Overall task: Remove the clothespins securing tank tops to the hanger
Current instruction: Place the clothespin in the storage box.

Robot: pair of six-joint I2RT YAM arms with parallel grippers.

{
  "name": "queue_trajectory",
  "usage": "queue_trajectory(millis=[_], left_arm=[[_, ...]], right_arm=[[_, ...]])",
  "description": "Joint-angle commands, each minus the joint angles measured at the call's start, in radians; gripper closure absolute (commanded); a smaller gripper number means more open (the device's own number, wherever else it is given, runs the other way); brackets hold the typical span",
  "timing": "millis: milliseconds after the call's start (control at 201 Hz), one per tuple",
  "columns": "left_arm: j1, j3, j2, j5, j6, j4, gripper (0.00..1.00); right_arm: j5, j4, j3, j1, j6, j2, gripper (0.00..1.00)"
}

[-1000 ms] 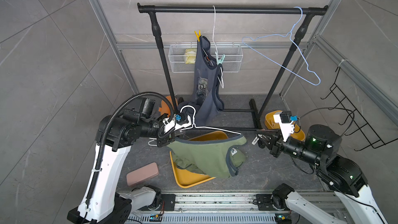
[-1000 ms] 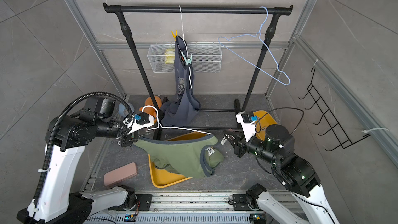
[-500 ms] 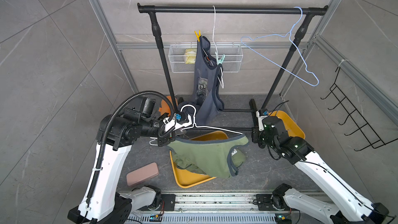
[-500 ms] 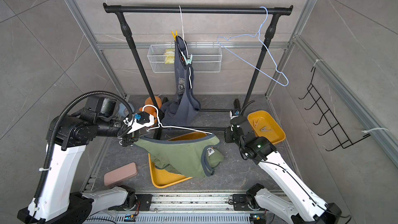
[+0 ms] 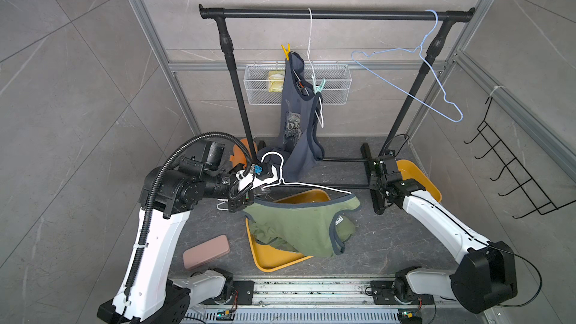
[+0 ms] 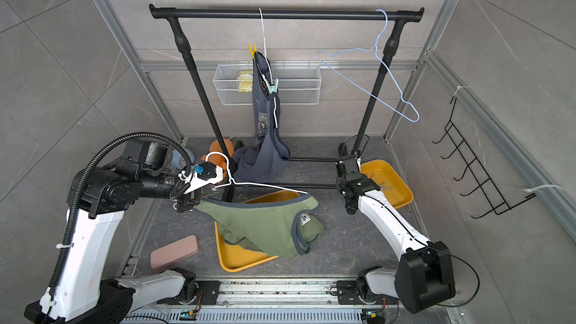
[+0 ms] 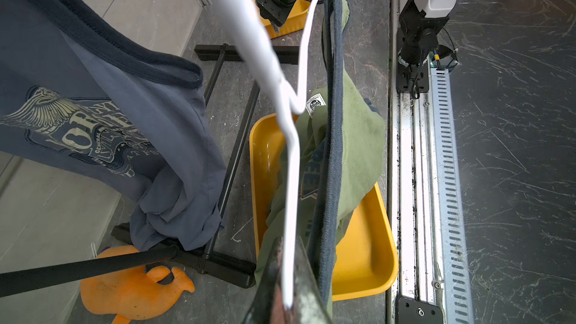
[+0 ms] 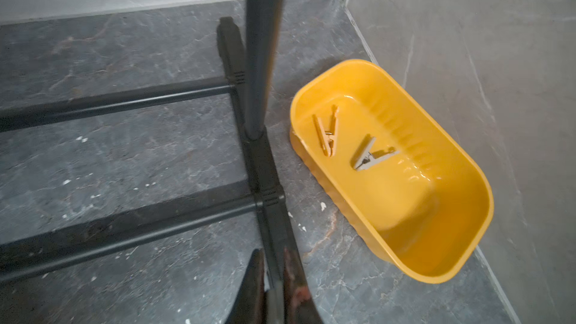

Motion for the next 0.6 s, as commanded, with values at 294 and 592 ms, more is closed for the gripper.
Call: queue_trajectory(millis=[294,592], left_arm=[[-0.003,0.010,-0.003,0.080,0.023,0.015,1.00],[-0.002,0.018,0.016,0.086,0.028,0.006,1.00]], right_arm=[[-0.122,0.153,0.028,-0.346,0.095,0.166,1.00],[-0.182,0.158,0.111,-0.419,0.103,0.315,1.00]])
